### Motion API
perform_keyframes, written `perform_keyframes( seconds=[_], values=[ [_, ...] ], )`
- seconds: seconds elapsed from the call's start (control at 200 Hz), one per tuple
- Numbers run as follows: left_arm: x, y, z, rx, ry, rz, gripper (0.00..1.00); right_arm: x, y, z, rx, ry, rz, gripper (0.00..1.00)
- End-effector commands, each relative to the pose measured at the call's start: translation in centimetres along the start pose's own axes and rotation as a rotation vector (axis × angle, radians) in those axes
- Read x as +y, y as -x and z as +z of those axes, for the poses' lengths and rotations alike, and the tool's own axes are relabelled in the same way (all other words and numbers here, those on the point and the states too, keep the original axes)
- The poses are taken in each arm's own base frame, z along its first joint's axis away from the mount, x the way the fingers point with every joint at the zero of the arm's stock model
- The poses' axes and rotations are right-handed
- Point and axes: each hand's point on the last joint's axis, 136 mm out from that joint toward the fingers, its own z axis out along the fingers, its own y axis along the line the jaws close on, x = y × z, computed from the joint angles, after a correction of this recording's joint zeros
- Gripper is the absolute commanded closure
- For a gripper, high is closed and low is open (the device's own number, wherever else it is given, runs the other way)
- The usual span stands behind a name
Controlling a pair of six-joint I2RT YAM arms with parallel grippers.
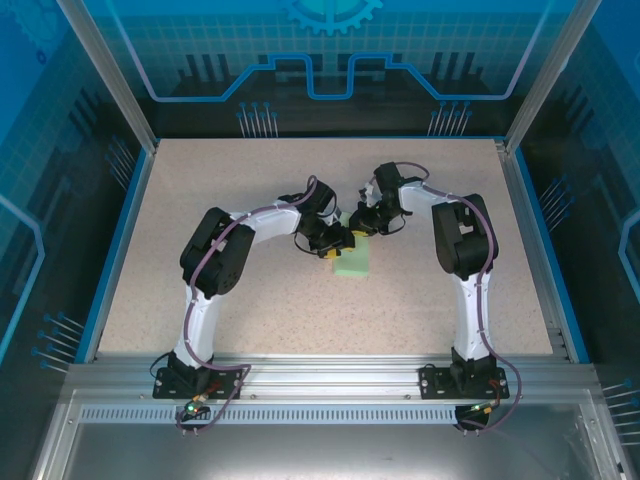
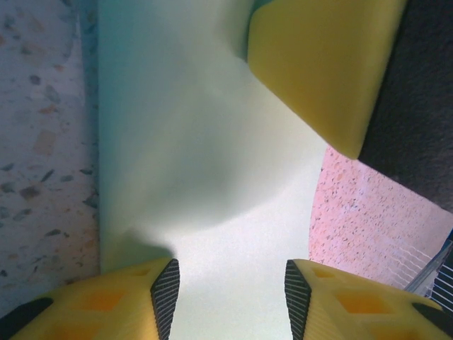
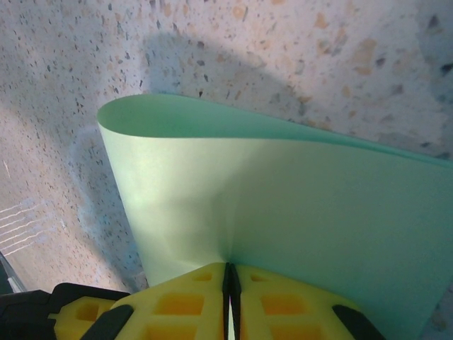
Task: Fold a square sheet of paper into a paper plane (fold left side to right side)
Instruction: Hold the square sheet of paper at the center of the table, then first fold the square sheet of paper in half at the center of the table.
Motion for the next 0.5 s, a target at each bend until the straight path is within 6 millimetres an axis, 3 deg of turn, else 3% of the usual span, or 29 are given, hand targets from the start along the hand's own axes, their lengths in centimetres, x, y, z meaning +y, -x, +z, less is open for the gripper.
perform_keyframes(
  seconds=[0.0, 0.495],
  values=[
    [1.7, -3.7, 0.8, 0.104, 0.069, -0.032, 0.51, -1.6, -1.3, 1.7, 0.062, -0.049, 0.032, 0.88],
    [2.1, -8.2, 0.7, 0.159, 0.064, 0.01, 0.5, -2.4, -1.8, 2.0, 0.083, -0.075, 0.053, 0.88]
  ],
)
